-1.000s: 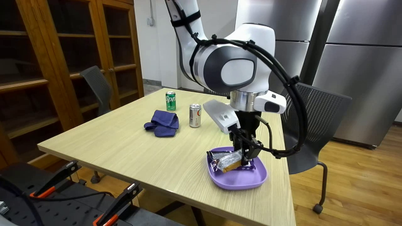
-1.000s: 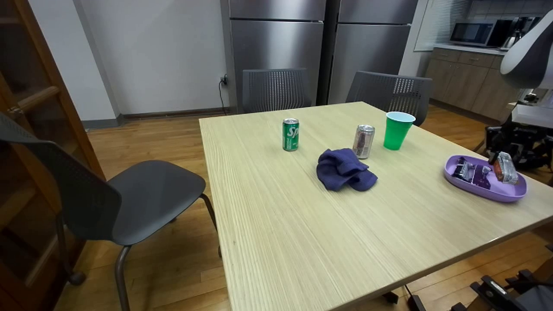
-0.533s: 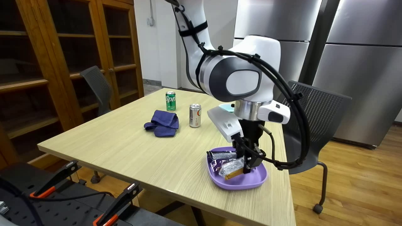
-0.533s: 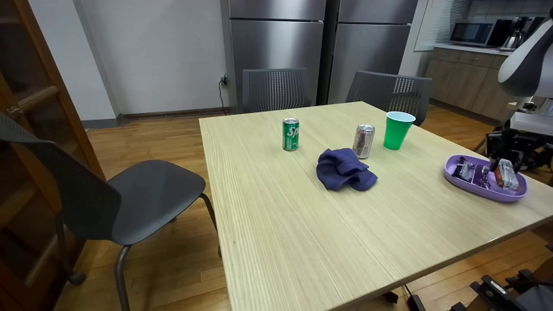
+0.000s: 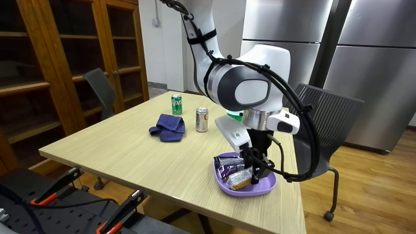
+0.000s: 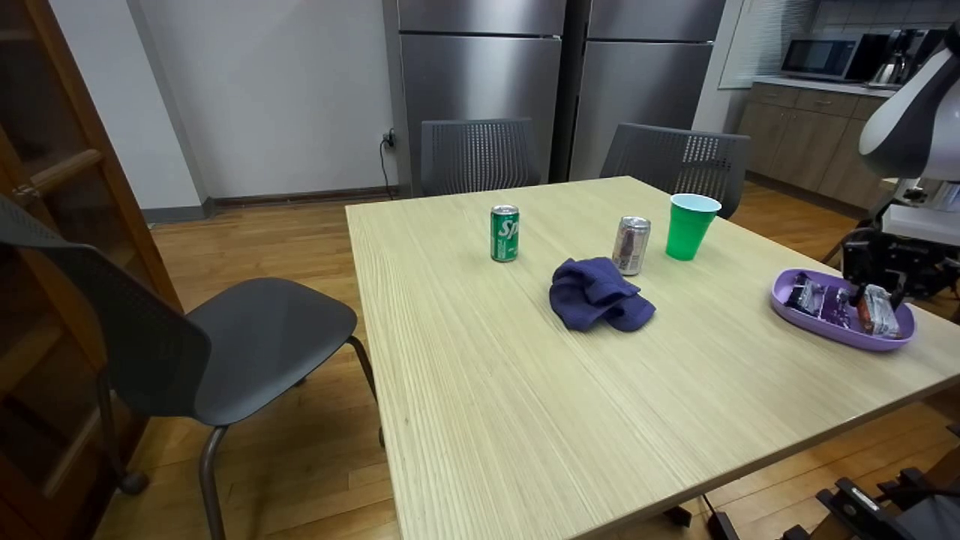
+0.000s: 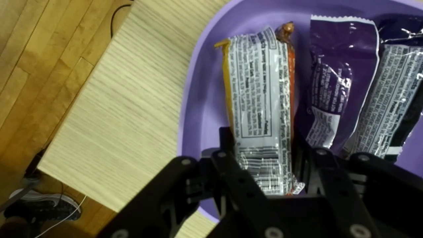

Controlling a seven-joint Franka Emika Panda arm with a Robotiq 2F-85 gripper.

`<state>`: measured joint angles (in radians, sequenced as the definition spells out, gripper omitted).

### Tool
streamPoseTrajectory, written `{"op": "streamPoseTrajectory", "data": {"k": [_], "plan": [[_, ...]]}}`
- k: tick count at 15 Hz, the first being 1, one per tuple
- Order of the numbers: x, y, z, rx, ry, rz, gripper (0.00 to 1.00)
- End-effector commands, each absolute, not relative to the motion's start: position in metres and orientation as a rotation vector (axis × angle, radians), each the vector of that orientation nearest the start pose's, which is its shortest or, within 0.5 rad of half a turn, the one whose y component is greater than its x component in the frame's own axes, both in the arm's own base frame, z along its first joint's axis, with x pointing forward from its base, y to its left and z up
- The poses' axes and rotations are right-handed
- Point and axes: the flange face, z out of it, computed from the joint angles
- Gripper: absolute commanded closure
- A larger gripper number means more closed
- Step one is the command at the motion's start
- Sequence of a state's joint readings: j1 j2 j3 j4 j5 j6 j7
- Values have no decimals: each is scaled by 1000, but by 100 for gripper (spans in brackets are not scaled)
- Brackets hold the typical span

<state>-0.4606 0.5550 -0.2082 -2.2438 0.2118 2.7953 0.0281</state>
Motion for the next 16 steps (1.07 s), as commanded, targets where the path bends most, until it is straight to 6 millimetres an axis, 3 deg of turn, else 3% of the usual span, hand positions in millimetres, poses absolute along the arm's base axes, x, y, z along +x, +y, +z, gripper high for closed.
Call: {"op": "streamPoseTrajectory", "data": {"k": [1, 2, 6, 7, 16], "plan": [[409, -350, 128, -2871, 1333, 0, 32], [409, -350, 129, -2871, 1334, -2, 31], [407, -351, 133, -2877, 1334, -11, 3], [406, -351, 135, -2879, 1332, -13, 0], [412, -329, 150, -2903, 1250, -59, 0]]}}
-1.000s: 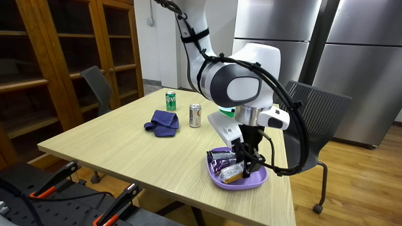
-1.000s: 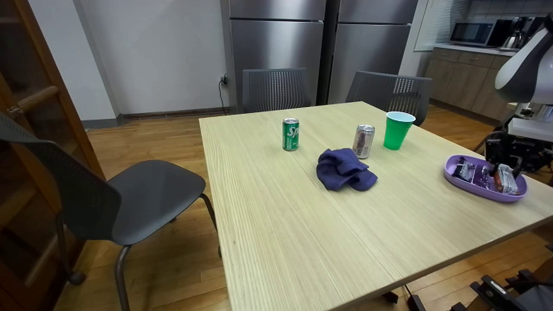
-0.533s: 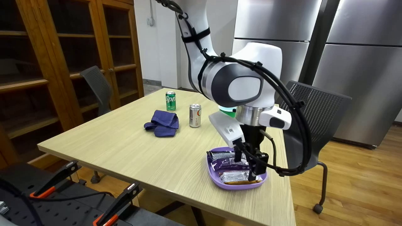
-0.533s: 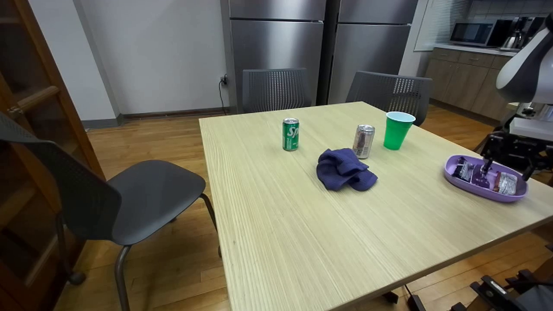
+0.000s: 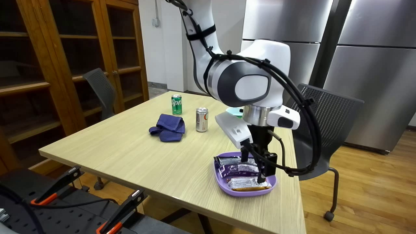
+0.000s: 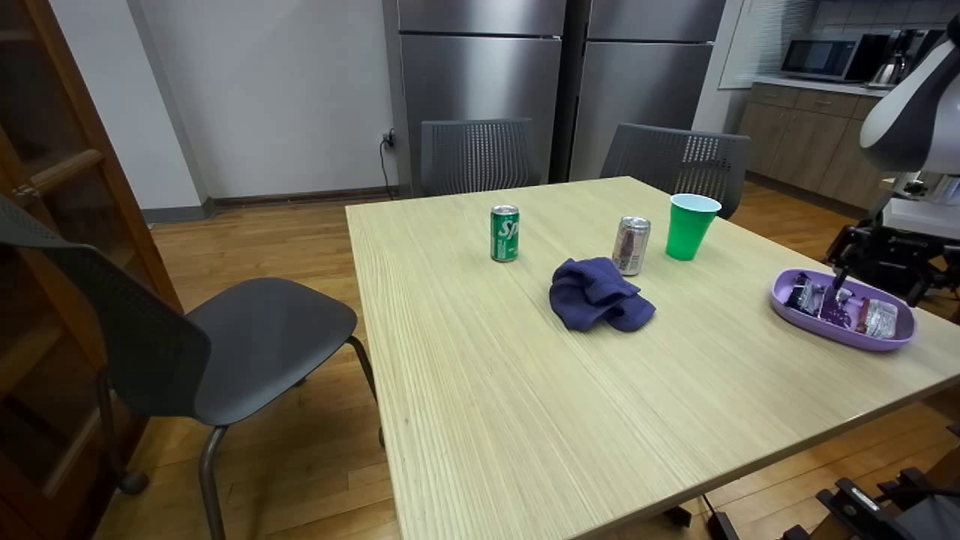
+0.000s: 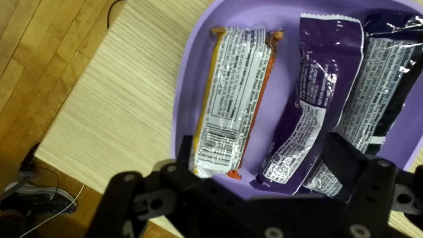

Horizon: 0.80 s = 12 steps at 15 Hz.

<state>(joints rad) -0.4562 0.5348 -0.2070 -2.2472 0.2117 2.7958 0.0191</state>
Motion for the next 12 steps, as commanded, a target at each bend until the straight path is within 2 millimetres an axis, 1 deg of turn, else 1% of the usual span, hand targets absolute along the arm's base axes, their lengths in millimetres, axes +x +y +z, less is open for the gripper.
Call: {"op": "streamPoseTrajectory", "data": {"k": [1, 7, 12], "plan": [[414, -323, 152, -2904, 1228, -61, 0], [425, -286, 167, -2901, 1097, -89, 0], [435, -256, 175, -2883, 988, -113, 0]]}}
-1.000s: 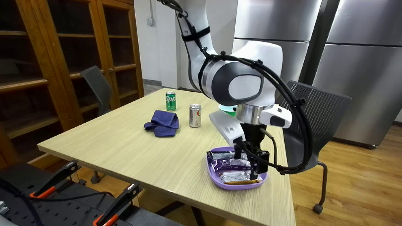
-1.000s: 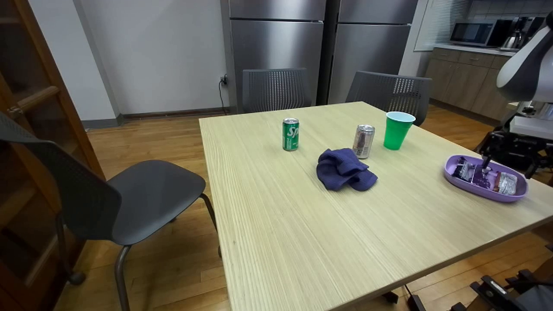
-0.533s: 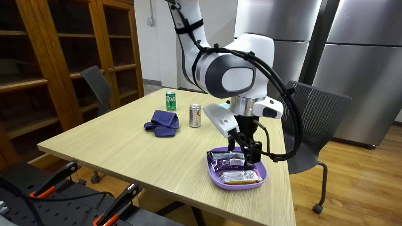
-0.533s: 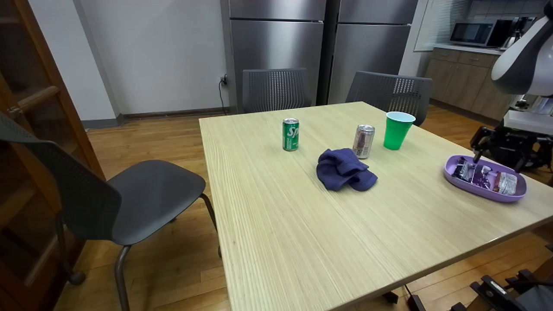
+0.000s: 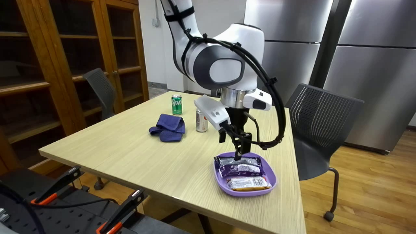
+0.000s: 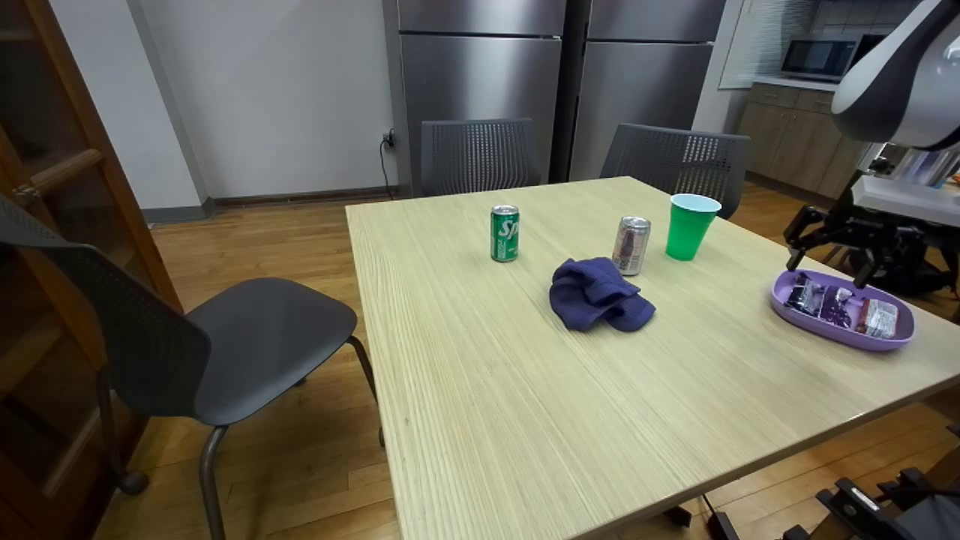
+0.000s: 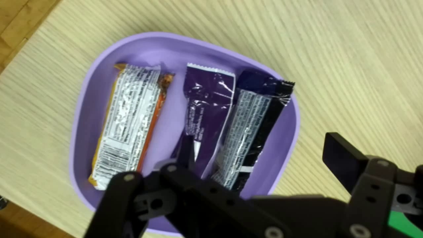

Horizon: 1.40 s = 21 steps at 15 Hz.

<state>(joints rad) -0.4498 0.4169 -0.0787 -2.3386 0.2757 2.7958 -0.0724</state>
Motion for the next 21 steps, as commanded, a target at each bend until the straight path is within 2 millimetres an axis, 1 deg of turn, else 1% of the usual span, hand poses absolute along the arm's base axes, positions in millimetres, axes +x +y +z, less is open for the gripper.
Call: {"op": "streamPoseTrajectory", "data": {"k": [1, 10, 16, 21], "plan": [[438, -250, 176, -2877, 964, -118, 0], [464, -199, 177, -2860, 732, -137, 0], [478, -164, 179, -2829, 588, -138, 0], [487, -142, 179, -2782, 500, -138, 0]]}}
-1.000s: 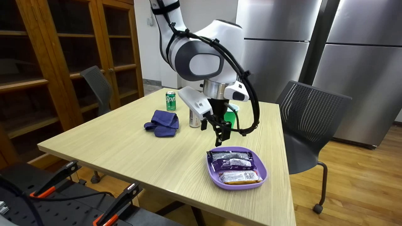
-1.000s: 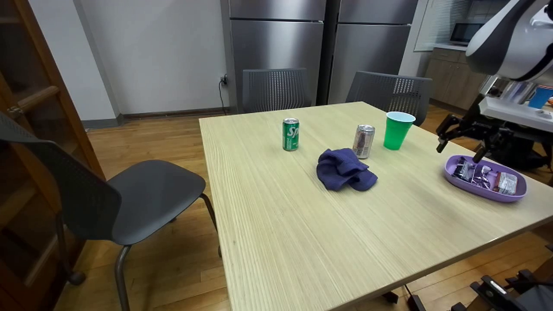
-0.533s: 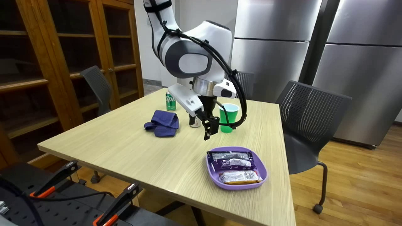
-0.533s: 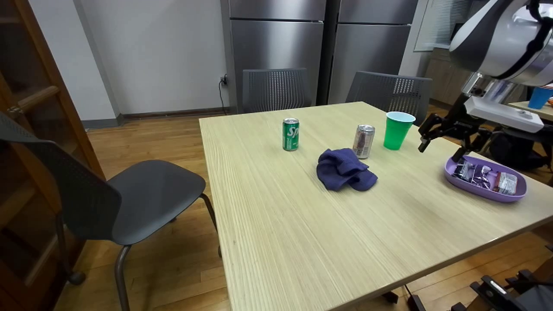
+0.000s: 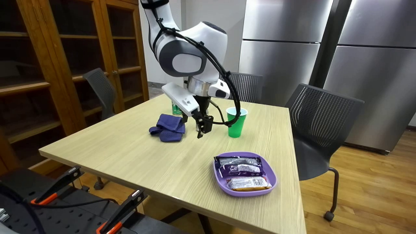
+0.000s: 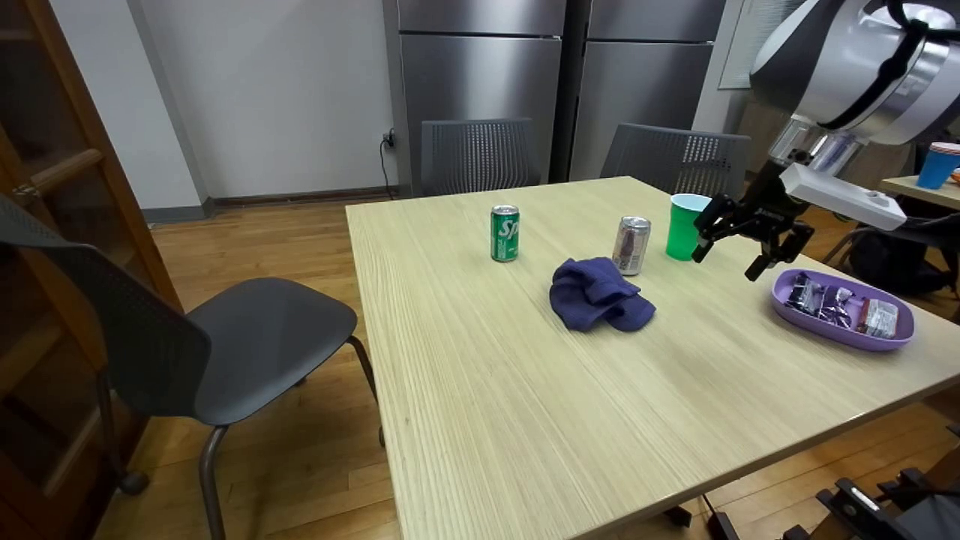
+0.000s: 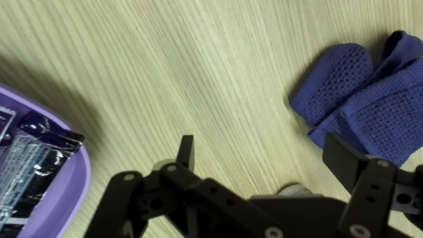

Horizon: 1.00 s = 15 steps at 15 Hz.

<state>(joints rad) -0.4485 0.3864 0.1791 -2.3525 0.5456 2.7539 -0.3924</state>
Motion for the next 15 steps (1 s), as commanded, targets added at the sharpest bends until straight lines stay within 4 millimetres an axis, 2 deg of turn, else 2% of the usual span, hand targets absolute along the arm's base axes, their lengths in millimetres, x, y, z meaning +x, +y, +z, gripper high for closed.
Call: {"op": "streamPoseTrajectory", "data": {"k": [1, 9, 11, 15], "plan": [[488, -138, 179, -2771, 484, -137, 0], [501, -116, 178, -2691, 358, -114, 0], [498, -118, 171, -2716, 392, -103, 0], [498, -116, 171, -2714, 377, -93, 0]]}}
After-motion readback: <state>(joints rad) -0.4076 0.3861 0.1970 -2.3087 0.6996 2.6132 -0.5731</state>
